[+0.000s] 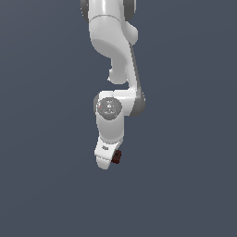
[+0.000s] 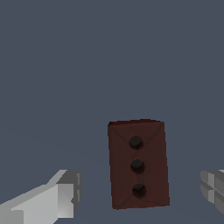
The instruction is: Pick up the object and move it to a goal position.
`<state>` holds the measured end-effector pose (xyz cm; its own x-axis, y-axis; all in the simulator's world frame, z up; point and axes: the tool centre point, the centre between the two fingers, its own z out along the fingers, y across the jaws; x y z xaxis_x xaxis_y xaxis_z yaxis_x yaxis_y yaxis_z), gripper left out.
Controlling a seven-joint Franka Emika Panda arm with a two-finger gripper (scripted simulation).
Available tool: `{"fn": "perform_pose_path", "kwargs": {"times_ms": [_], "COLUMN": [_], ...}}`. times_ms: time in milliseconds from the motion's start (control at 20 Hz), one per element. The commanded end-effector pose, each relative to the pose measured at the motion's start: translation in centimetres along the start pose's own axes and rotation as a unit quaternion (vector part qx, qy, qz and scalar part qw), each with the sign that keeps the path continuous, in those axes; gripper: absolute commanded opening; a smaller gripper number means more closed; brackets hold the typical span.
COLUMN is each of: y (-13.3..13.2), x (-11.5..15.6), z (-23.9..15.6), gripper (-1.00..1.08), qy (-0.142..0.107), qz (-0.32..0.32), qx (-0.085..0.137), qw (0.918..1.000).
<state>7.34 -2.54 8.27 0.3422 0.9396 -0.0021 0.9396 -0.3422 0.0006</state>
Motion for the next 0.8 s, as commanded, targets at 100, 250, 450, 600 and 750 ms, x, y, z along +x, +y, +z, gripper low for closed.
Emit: {"fn": "perform_pose_path", "kwargs": {"times_ms": [100, 250, 450, 600, 750], "y": [0.3, 0.3, 0.3, 0.3, 0.3], "x": [-0.1, -0.2, -0.2, -0.2, -0.2], "z": [0.4, 0.5, 0.6, 1.2, 2.4], "gripper": [1.0, 1.0, 1.0, 1.0, 1.0], "qy": [0.001, 0.001, 0.001, 0.001, 0.001], "qz": [-0.023, -0.03, -0.029, -0.029, -0.03], "qx": [0.0, 0.0, 0.0, 0.0, 0.0], "qw": [0.9997, 0.9996, 0.9996, 0.9996, 0.9995]}}
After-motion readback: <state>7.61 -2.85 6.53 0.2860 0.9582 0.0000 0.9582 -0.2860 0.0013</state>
